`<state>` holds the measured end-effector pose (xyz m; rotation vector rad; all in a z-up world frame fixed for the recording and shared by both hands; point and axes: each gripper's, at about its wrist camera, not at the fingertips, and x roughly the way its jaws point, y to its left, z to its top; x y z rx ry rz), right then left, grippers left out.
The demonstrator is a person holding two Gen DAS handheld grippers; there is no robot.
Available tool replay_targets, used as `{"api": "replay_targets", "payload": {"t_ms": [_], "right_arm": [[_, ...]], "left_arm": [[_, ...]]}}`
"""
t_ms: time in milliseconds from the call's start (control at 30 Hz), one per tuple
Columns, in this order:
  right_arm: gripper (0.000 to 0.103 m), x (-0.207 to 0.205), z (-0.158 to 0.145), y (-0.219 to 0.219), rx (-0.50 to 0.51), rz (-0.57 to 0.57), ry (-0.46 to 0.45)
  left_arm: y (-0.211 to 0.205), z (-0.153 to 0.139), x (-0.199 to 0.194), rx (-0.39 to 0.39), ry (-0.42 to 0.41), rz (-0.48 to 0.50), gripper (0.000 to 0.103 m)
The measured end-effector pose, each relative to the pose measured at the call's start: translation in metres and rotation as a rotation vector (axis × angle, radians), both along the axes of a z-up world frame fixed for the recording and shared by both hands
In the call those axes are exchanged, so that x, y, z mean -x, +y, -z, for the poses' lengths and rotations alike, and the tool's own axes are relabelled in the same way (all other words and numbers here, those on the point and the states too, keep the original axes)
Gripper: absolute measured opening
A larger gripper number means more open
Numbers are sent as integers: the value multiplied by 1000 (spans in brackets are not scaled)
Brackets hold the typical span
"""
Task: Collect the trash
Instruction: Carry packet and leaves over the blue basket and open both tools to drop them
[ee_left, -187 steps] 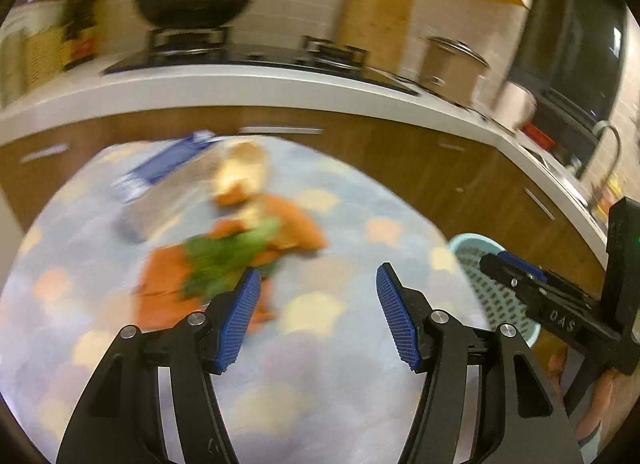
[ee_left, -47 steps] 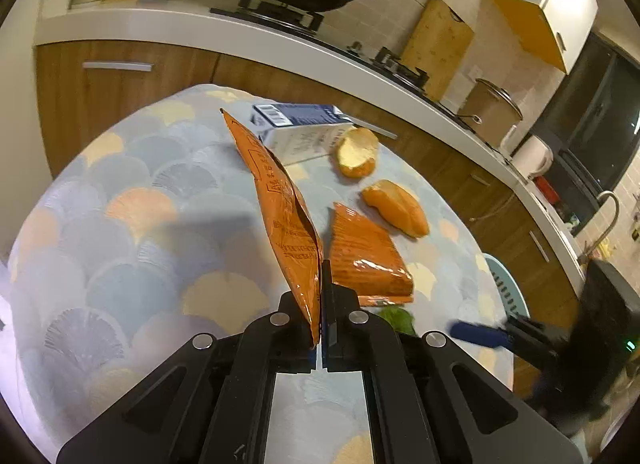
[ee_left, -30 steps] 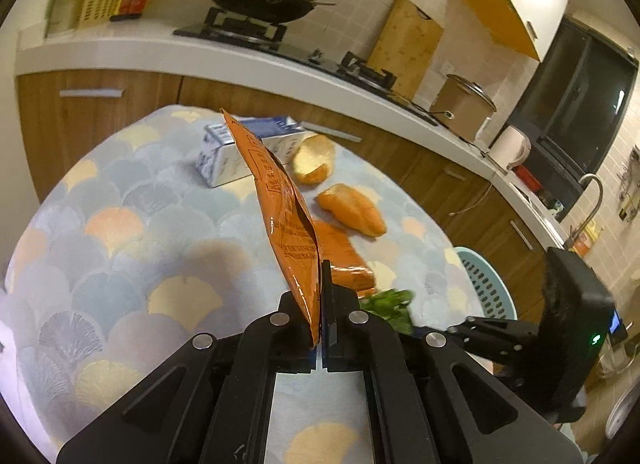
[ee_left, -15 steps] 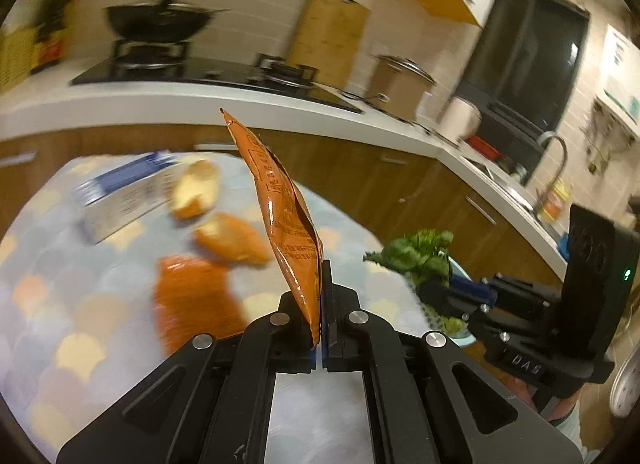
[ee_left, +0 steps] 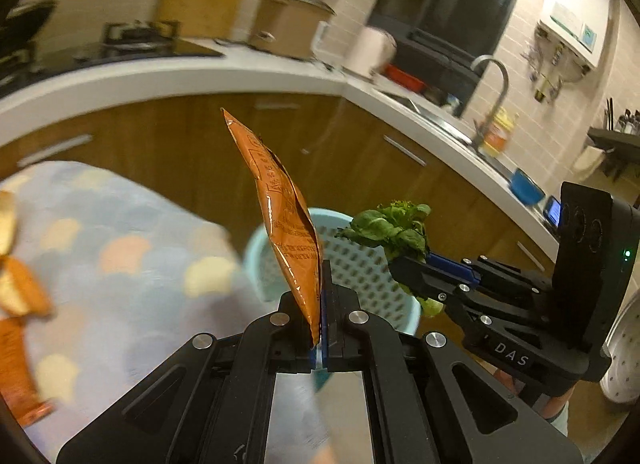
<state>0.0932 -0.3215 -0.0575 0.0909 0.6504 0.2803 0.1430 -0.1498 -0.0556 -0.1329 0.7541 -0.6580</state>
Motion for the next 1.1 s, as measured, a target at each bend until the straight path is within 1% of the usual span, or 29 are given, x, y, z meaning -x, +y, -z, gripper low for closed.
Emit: {"api": "replay_targets", "payload": {"t_ms": [100,167,233,300,367,433,500,533,600,633,733,767,833,967,1067,1100], "right_arm": [[16,-7,17,-29,-28,62,51],[16,-12,28,-42,-45,93,84],[16,-15,41,-51,-40,126,109],[16,-15,50,-57,-23,148,117],[16,-17,60,-63,-28,165,146],[16,-19,68,-67,-26,179,165],[16,-21,73,-69,14,206,171],[17,-23,75,-68,27,217,178],[19,-28,82,-70,23,217,209],[19,-30,86,-71,13,213,221],[20,-29,93,-77,-17,211,239],[20,-29,94,-78,-23,214,244],[25,-28,96,-79,-25,223,253],[26,-26,90,-73,-41,211,242],[36,-23,77,-64,-56,191,205],[44,-19,69,-57,-64,178,178]], "left_arm": [[-33,17,-16,-11,46,48,0],[-50,28,-21,-29,69,65,0],[-67,42,-29,-46,106,88,0],[-77,51,-35,-41,142,97,0],[-84,63,-40,-29,187,105,0],[-89,71,-43,-39,202,104,0],[-95,75,-44,-59,198,107,1],[-95,75,-44,-73,191,101,3],[-93,77,-43,-102,177,70,34],[-91,76,-43,-103,172,58,38],[-81,75,-43,-124,166,32,43],[-79,76,-44,-130,175,33,47],[-74,76,-44,-135,181,32,47],[-62,72,-38,-135,168,9,47],[-50,64,-27,-136,146,-7,47],[-45,60,-22,-137,136,-14,47]]}}
